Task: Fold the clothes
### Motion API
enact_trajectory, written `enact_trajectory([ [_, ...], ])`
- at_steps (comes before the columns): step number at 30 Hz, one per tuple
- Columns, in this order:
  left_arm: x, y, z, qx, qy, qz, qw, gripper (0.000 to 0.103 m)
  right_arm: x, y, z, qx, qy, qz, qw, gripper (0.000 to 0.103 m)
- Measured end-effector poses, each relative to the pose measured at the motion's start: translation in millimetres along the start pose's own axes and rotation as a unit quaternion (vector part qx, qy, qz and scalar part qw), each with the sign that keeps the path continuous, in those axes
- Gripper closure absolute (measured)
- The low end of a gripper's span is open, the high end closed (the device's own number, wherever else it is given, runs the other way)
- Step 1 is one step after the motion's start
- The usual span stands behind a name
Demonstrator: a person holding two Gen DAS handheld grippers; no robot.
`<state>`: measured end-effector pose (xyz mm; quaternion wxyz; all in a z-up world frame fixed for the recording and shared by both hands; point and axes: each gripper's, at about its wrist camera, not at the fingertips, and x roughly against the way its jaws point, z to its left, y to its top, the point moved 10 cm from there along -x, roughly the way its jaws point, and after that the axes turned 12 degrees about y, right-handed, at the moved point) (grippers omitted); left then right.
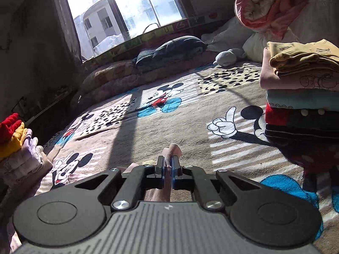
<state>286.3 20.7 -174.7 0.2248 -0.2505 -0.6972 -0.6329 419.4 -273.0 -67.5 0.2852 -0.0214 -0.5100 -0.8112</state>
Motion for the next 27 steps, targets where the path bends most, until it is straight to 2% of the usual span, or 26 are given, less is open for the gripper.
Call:
enact_trajectory([
  [6, -0.2, -0.6, -0.5, -0.005, 0.006, -0.001, 1.0, 0.007, 56.7, 11.8, -7.9, -0.019, -0.011, -0.041, 0.999, 0.095],
  [10, -0.4, -1.0, -1.6, -0.01, 0.011, -0.002, 0.9999, 0.007, 91.2, 11.9, -25.1, -0.057, -0.024, -0.066, 0.996, 0.095],
  [20, -0.6, -2.0, -2.9, -0.014, 0.016, -0.001, 0.9998, 0.007, 160.1, -24.2, -81.6, -0.128, -0.069, -0.107, 0.983, 0.095],
  [27, -0.6, -3.8, -4.3, -0.026, 0.024, -0.003, 0.9994, 0.007, 178.3, -55.3, -116.3, -0.162, -0.096, -0.108, 0.976, 0.095],
])
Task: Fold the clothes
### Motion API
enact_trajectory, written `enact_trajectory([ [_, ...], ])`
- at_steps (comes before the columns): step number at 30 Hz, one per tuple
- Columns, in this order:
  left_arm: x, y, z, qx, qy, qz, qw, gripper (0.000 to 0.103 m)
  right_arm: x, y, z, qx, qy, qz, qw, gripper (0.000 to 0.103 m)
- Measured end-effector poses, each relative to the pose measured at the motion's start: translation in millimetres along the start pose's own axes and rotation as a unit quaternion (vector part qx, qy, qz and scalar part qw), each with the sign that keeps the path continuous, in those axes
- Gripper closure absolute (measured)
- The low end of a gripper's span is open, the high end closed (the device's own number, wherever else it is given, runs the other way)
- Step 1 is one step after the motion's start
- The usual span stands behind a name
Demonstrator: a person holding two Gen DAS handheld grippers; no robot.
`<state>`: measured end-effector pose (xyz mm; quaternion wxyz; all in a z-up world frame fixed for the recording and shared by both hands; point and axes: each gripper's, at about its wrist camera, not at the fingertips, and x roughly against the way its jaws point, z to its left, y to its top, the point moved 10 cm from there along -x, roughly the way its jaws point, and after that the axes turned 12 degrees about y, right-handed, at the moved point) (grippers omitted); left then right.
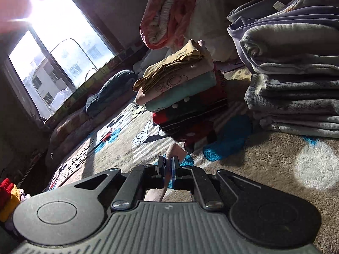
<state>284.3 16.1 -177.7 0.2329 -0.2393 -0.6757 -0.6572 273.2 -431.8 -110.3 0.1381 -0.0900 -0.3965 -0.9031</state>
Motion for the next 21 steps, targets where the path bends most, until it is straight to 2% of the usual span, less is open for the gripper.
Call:
enact_trajectory([
  [5, 0.0, -0.8, -0.6, -0.005, 0.004, -0.001, 1.0, 0.007, -2.1, -7.8, -21.7, -0.004, -0.011, 0.012, 1.0, 0.096],
  [6, -0.1, -1.0, -1.1, -0.006, 0.005, -0.001, 1.0, 0.007, -6.1, -11.6, -28.0, -0.001, -0.018, 0.025, 1.0, 0.096],
  [7, -0.3, -1.2, -1.6, -0.009, 0.006, -0.001, 0.9999, 0.007, -12.7, -21.4, -40.3, -0.011, -0.035, 0.057, 0.998, 0.095],
  [8, -0.4, -1.4, -2.1, -0.012, 0.008, -0.002, 0.9999, 0.007, -18.2, -34.1, -55.0, -0.037, -0.053, 0.092, 0.994, 0.094],
  [9, 0.0, -1.5, -2.4, -0.015, 0.009, -0.002, 0.9998, 0.007, -18.7, -41.0, -64.4, -0.059, -0.057, 0.102, 0.991, 0.093],
  [10, 1.5, -1.3, -2.7, -0.018, 0.012, -0.002, 0.9998, 0.007, -15.9, -41.0, -67.1, -0.071, -0.051, 0.093, 0.992, 0.093],
  [12, 10.9, 2.4, -2.1, -0.016, 0.012, -0.01, 0.9998, 0.007, -11.0, -36.2, -61.6, -0.053, -0.047, 0.079, 0.994, 0.085],
  [14, 23.6, 8.4, -6.5, -0.015, -0.004, -0.03, 0.9994, 0.007, -12.5, -31.1, -52.7, -0.013, -0.046, 0.077, 0.996, 0.065],
  [16, 36.1, 13.9, -13.0, -0.02, -0.018, -0.053, 0.9982, 0.007, -21.2, -25.3, -47.4, 0.022, -0.047, 0.084, 0.995, 0.065],
  [18, 49.0, 15.6, -31.2, -0.039, -0.05, -0.075, 0.9951, 0.009, -32.9, -19.9, -45.8, 0.041, -0.044, 0.092, 0.994, 0.064],
  [19, 54.4, 14.9, -40.4, -0.046, -0.066, -0.084, 0.9932, 0.01, -38.8, -18.2, -45.8, 0.046, -0.044, 0.096, 0.993, 0.059],
  [21, 65.7, 9.7, -64.4, -0.07, -0.109, -0.095, 0.987, 0.012, -49.0, -21.0, -45.7, 0.059, -0.042, 0.109, 0.991, 0.056],
])
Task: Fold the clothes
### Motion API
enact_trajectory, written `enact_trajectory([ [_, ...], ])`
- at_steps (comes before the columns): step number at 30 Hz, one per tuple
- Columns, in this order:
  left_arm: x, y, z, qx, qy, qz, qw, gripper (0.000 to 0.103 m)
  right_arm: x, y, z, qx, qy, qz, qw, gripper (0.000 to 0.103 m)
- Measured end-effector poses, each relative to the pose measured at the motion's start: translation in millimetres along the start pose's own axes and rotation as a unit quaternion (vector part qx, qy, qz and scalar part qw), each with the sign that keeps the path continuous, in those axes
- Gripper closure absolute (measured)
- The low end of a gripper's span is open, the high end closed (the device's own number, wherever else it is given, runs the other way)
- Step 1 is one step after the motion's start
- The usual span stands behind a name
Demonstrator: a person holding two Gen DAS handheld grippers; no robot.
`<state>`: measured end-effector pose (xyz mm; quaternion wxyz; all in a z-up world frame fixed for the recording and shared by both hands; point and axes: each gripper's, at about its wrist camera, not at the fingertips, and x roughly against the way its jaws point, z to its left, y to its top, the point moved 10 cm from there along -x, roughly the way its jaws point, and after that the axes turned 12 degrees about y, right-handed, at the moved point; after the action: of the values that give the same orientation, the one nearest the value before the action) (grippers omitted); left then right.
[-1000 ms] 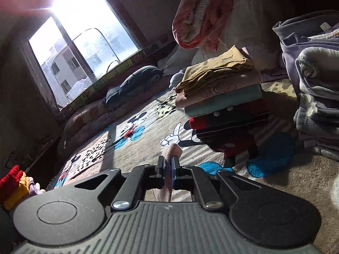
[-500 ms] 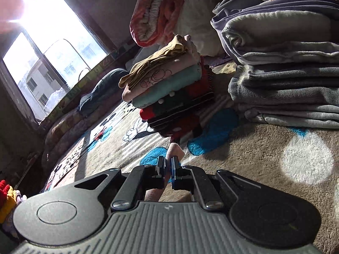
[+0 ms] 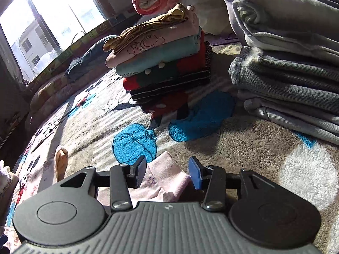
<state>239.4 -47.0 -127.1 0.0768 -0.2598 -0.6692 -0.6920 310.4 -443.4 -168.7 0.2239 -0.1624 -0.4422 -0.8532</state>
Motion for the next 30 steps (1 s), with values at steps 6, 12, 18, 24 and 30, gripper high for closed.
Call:
enact_trajectory([
  [6, 3.4, -17.5, -74.4, -0.091, -0.108, -0.008, 0.99, 0.012, -7.2, -3.5, 22.1, 0.072, 0.014, 0.013, 0.997, 0.094],
  [12, -6.7, -64.7, -102.5, -0.171, -0.16, 0.07, 0.9698, 0.013, -2.7, 28.9, 45.9, 0.16, 0.011, 0.001, 0.987, 0.095],
  [18, -3.1, -68.5, -98.5, -0.172, -0.174, 0.077, 0.9666, 0.012, -44.4, 20.6, 38.6, 0.226, -0.044, 0.074, 0.97, 0.094],
  [24, -0.3, -66.8, -98.3, -0.175, -0.174, 0.073, 0.9664, 0.011, -32.0, 24.9, 48.8, 0.24, -0.089, 0.028, 0.966, 0.078],
  [30, 7.0, -46.8, -83.4, -0.127, -0.183, 0.061, 0.9729, 0.012, -20.2, -9.9, 138.1, 0.291, 0.029, 0.027, 0.956, 0.077],
])
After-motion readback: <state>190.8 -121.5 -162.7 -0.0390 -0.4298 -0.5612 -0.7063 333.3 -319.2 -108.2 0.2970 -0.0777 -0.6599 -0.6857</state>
